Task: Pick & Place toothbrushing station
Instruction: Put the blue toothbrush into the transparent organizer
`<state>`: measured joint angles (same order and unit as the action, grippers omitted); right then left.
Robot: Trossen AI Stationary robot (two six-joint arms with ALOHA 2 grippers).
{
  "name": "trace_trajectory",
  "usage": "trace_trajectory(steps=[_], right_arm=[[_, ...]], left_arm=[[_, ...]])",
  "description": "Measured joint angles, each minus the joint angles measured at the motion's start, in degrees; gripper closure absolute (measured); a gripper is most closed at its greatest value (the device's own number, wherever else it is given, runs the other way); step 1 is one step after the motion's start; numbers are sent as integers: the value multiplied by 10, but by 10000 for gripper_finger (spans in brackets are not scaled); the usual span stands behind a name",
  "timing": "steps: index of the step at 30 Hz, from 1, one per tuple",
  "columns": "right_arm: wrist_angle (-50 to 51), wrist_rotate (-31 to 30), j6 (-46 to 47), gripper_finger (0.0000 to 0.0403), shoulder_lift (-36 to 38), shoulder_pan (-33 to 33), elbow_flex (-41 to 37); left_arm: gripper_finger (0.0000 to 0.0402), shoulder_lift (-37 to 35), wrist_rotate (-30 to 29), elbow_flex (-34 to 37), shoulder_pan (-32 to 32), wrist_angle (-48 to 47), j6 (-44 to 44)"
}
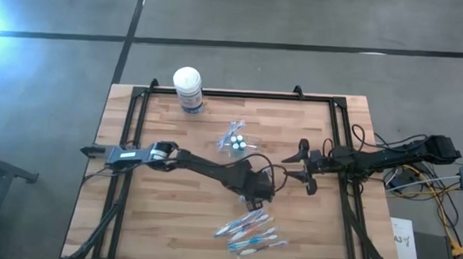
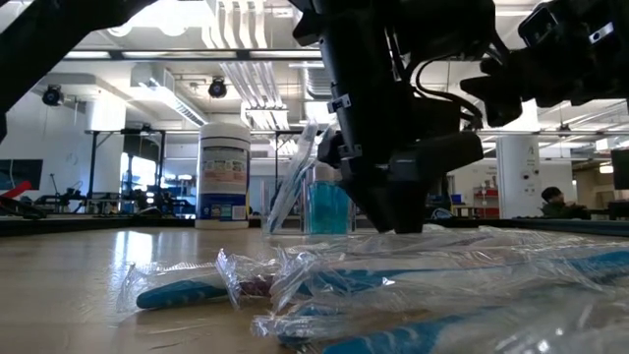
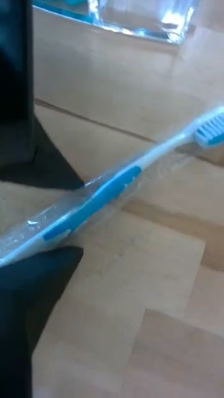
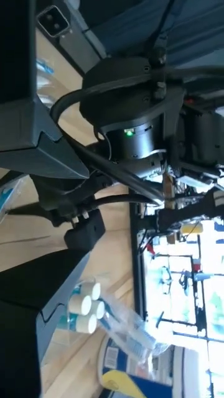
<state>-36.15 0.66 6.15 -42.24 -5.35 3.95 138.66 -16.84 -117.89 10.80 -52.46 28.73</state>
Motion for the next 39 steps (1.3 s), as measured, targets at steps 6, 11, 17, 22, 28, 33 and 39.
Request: trace_trajectory(steps=[6,11,17,22,28,33,39], right_arm=[[0,13,-21,213,-2,0,1],[0,9,-23,213,-2,0,1],[-1,8,-36,213,-3,0,1],[-3,13,-40,213,-3,-1,1],[-70,17,-65,201,-13,-22,0],[-185,28,-86,171,-57,-52,0],[-280,29,-84,150,-141,-68,18]], left_arm=[[380,-3,-1,1,7,0,-39],[380,-8,-43,3,14,-14,-51],[389,-60,-95,7,36,-33,-93],[389,-136,-131,38,67,-25,-102],[390,-264,-193,150,103,131,-164],[390,-354,-187,318,115,431,-291],[391,-404,-140,470,98,722,-359]])
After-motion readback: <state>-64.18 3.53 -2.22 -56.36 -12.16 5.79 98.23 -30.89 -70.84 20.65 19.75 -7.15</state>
